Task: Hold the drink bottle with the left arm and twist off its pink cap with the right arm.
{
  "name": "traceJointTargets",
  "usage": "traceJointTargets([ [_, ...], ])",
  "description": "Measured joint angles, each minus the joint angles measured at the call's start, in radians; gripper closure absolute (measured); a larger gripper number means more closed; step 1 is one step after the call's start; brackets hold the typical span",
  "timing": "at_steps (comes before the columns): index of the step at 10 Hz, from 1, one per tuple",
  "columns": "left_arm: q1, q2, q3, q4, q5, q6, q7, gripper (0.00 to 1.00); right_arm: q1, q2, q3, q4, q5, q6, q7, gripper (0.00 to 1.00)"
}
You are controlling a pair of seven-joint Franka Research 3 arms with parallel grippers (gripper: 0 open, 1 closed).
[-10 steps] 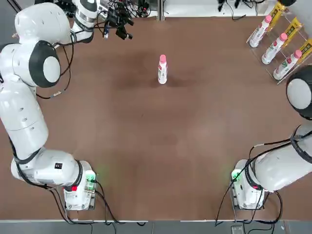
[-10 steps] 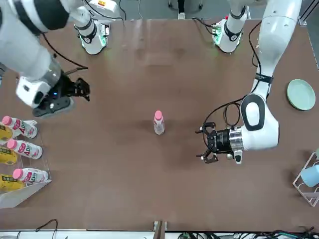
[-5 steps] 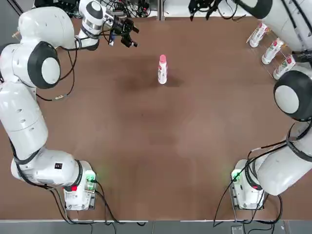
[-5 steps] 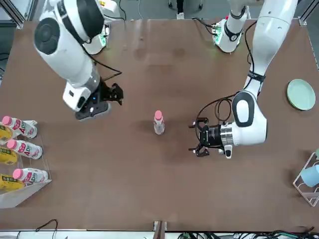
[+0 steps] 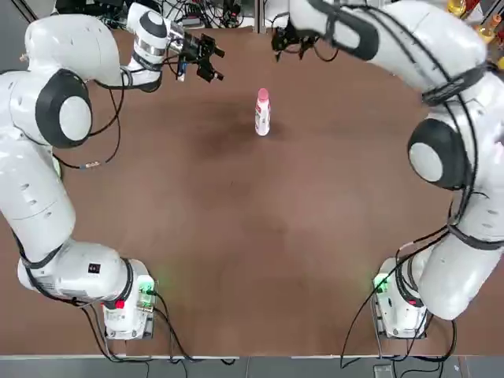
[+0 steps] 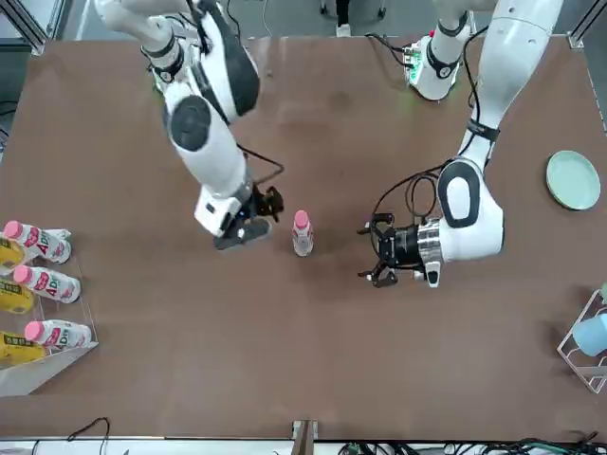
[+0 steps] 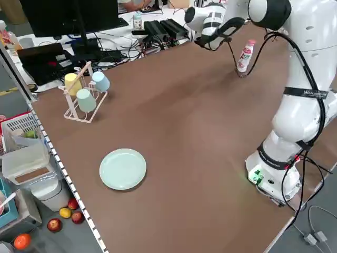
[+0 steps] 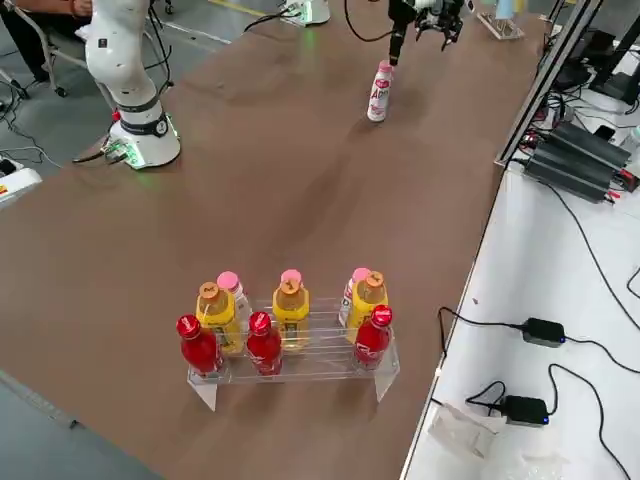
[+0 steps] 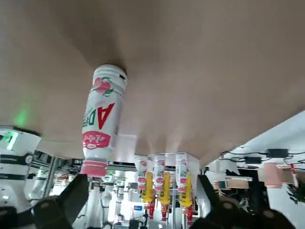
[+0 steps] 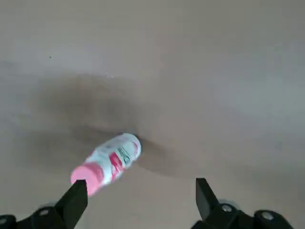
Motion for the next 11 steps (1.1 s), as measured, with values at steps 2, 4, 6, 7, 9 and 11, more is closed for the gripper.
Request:
traceJointTargets([
  [2, -0.059, 0.021, -0.001, 0.002, -0.033, 0.089, 0.027, 0.00, 0.021, 0.062, -0.001, 0.035, 0.000, 0.032, 0.046, 0.00],
  [4, -0.093, 0.051, -0.001, 0.010, -0.036, 0.116, 0.046, 0.00, 0.038, 0.075, -0.002, 0.049, -0.001, 0.032, 0.084, 0.00],
  [6, -0.108, 0.072, -0.001, 0.012, -0.036, 0.126, 0.070, 0.00, 0.041, 0.082, -0.002, 0.049, -0.001, 0.032, 0.097, 0.00],
  [7, -0.111, 0.082, -0.001, 0.013, -0.036, 0.128, 0.090, 0.00, 0.044, 0.086, -0.002, 0.050, -0.001, 0.032, 0.106, 0.00],
  [9, -0.138, 0.121, -0.002, 0.030, -0.056, 0.156, 0.123, 0.00, 0.068, 0.091, -0.003, 0.051, -0.010, 0.030, 0.137, 0.00],
  [11, -0.165, 0.147, -0.002, 0.044, -0.068, 0.173, 0.131, 0.00, 0.124, 0.103, -0.003, 0.045, -0.022, 0.035, 0.260, 0.00],
])
